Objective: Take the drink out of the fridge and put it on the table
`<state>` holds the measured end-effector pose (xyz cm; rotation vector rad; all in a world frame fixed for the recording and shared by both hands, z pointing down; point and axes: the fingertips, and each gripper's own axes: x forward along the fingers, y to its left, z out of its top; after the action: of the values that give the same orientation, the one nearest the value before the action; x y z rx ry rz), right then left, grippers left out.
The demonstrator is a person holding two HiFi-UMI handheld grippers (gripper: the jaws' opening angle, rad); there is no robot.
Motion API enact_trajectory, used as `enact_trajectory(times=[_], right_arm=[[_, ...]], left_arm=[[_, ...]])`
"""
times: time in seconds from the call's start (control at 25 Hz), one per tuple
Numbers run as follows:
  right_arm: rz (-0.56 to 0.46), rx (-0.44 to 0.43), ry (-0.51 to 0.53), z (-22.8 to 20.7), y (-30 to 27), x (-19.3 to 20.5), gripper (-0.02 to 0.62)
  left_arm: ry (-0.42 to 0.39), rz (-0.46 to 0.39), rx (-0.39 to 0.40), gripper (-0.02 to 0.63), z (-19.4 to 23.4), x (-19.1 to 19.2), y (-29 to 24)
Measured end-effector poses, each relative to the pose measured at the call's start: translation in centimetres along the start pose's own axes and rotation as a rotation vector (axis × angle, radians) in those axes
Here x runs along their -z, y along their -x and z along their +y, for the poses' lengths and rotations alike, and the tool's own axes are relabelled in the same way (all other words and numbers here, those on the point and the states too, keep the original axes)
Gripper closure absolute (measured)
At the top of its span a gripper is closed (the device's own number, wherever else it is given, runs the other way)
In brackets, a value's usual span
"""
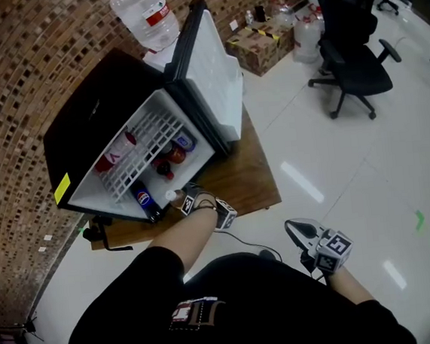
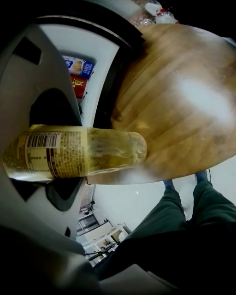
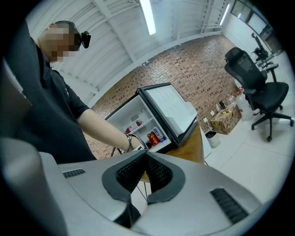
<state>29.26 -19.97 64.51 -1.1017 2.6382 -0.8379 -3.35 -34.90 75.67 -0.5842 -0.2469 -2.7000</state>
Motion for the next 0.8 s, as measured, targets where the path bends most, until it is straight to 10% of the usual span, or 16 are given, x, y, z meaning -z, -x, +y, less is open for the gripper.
enact_trajectory(times=[0.56,0.8], right_arm=[[-0.015,-0.032,-0.010,0.2,-0.5,-0.4,0.592],[-0.021,-0.080,-0.015,1.3,-1.4,-1.1,0.592]], left_arm=[[0.070,-0.175,-0.133,0.281,1.3,-2.9,2.3],[0.239,-0.506,-0.154,0.252,2.4,-4.9,5.5]])
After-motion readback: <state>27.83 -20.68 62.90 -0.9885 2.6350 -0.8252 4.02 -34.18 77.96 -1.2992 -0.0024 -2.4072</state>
